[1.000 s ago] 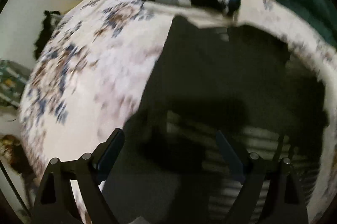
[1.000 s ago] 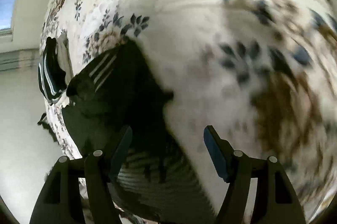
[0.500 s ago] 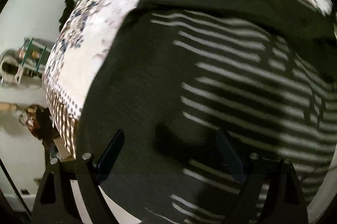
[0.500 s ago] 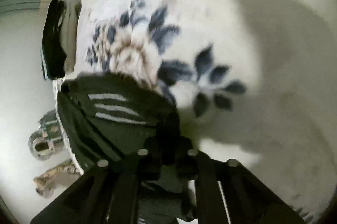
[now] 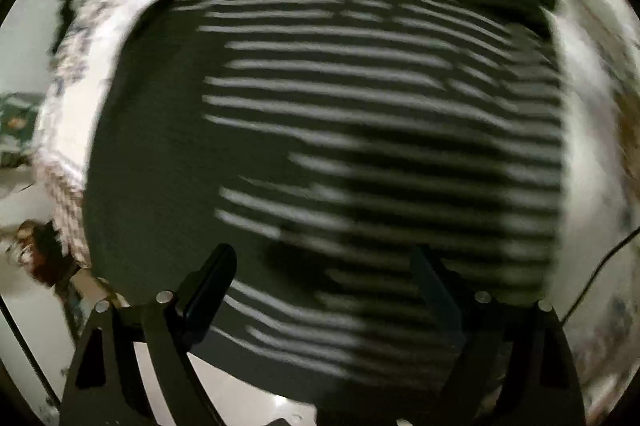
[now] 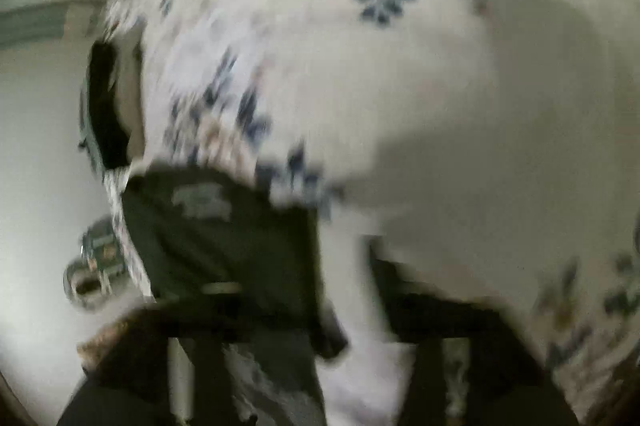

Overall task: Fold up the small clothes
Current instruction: 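Grasp the sweater's side edge with the right gripper and fold it inward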

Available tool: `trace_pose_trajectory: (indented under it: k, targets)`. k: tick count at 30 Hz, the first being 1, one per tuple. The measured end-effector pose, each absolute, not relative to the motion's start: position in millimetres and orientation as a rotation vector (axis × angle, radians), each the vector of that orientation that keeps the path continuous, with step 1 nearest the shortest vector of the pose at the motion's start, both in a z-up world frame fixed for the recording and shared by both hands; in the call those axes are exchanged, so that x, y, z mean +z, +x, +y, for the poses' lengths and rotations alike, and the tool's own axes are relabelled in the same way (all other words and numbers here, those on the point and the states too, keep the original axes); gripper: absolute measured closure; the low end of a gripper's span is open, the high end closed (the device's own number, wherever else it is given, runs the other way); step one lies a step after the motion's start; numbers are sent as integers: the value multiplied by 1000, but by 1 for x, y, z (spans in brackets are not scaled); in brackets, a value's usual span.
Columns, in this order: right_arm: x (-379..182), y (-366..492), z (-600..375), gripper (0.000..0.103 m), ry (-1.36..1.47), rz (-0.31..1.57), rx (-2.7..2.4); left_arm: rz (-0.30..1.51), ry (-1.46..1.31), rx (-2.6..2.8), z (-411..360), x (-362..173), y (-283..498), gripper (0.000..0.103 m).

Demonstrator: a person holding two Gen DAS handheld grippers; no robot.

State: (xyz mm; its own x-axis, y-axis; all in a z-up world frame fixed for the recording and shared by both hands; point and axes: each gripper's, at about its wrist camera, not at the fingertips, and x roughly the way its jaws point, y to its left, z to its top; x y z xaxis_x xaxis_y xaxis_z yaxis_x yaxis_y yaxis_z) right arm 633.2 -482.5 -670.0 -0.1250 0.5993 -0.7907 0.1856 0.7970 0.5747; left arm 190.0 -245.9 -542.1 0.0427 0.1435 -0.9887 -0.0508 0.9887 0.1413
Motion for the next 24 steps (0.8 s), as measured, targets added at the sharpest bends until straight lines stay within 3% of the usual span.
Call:
trace_pose_trajectory:
  k: [5, 10, 11, 12, 13, 15, 16, 23, 24]
  targets:
    - [-651, 555, -508, 36, 610, 1775, 440, 1607, 138, -58, -312, -551, 148, 14]
    - [-651, 500, -541, 36, 622, 1813, 391, 1707, 257, -165, -368, -602, 118, 15]
    - [-653, 497, -542, 36, 634, 1809, 383, 1704, 289, -165, -373, -610, 115, 18]
    - [-658, 497, -544, 36, 656, 1806, 385, 1671, 291, -174, -375, -610, 113, 36]
    - [-662, 502, -544, 36, 685, 1797, 386, 1646, 275, -177, -372, -606, 114, 46]
    - [-671, 522, -538, 36, 716, 1767, 396, 1610, 217, -184, -364, -592, 116, 90]
    - [-677, 538, -528, 36, 723, 1748, 409, 1594, 212, -179, -361, -585, 117, 97]
    - [-731, 622, -452, 36, 786, 1771, 480, 1516, 130, -176, -330, -534, 123, 97]
    - [-735, 627, -441, 40, 796, 1778, 494, 1513, 116, -174, -327, -529, 121, 97]
